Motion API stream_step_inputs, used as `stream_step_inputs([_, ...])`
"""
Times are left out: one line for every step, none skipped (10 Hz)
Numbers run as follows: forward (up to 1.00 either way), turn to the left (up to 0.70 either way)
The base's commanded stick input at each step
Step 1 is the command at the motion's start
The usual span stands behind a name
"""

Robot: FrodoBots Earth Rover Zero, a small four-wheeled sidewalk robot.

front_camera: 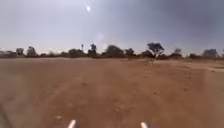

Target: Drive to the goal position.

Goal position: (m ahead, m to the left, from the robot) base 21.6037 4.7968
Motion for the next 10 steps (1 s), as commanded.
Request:
stream_step_inputs([0.7, 0.0])
stream_step_inputs([0.7, 0.0])
stream_step_inputs([0.7, 0.0])
stream_step_inputs([0.7, 0.0])
stream_step_inputs([0.7, 0.0])
stream_step_inputs([0.7, 0.0])
stream_step_inputs([0.7, 0.0])
stream_step_inputs([0.7, 0.0])
stream_step_inputs([0.7, 0.0])
stream_step_inputs([0.7, 0.0])
